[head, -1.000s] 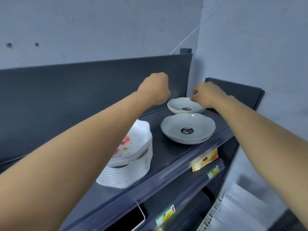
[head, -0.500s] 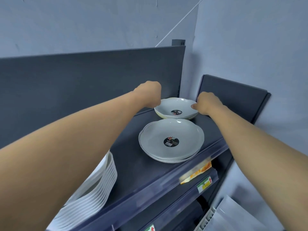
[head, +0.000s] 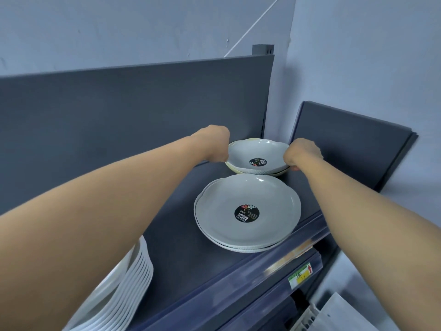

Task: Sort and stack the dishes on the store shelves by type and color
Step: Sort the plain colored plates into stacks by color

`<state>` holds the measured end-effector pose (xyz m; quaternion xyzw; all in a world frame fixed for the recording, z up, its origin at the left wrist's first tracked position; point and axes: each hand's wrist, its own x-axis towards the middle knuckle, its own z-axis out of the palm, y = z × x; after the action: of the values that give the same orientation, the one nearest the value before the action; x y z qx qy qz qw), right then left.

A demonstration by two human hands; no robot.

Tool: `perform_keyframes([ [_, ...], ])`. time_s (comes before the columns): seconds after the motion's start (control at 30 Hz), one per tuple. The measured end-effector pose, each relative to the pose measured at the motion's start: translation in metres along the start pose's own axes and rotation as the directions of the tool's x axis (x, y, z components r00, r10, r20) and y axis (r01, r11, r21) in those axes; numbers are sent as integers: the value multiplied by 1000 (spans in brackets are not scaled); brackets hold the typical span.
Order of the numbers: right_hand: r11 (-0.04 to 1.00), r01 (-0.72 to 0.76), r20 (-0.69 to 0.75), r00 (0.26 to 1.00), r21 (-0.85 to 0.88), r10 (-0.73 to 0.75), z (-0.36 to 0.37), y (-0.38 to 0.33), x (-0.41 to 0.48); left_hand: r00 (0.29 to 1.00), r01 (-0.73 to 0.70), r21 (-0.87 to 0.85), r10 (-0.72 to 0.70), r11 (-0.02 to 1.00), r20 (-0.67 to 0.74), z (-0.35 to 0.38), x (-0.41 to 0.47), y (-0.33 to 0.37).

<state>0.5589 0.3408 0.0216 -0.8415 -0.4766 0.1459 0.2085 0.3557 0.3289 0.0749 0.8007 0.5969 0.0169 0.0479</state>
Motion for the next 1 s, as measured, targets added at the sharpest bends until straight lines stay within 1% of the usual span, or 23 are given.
perform_keyframes([
  [0.17,985,4,-39,999,174,3,-9,-3,4,1000,9,9,-9,1000,6,-3,-1,-2],
  [0.3,975,24,-91,996,220,-4,-17,-6,-4,1000,2,-2,-2,1000,2,-9,-7,-4],
  [0.37,960,33,-108,994,279,-3,-25,-8,-10,1000,-8,0,8,1000,-10,-14,-13,-5],
  [0.47,942,52,-86,996,332,-25,-40,-13,-26,1000,-22,17,22,1000,-17,-24,-24,-8],
  [0.6,963,14,54,998,270,-30,-53,-17,-55,998,-45,-6,44,999,-45,-36,-37,-19],
  [0.73,996,4,216,976,87,-22,-55,-12,-94,996,-82,-18,82,996,-30,-38,-54,-24],
  [0.87,999,7,306,952,-41,6,-53,-1,-121,993,-118,-2,118,993,-14,-35,-68,-25],
  [1.0,991,-40,356,931,-127,83,-47,8,-137,991,-136,-3,136,991,-14,-33,-75,-27],
])
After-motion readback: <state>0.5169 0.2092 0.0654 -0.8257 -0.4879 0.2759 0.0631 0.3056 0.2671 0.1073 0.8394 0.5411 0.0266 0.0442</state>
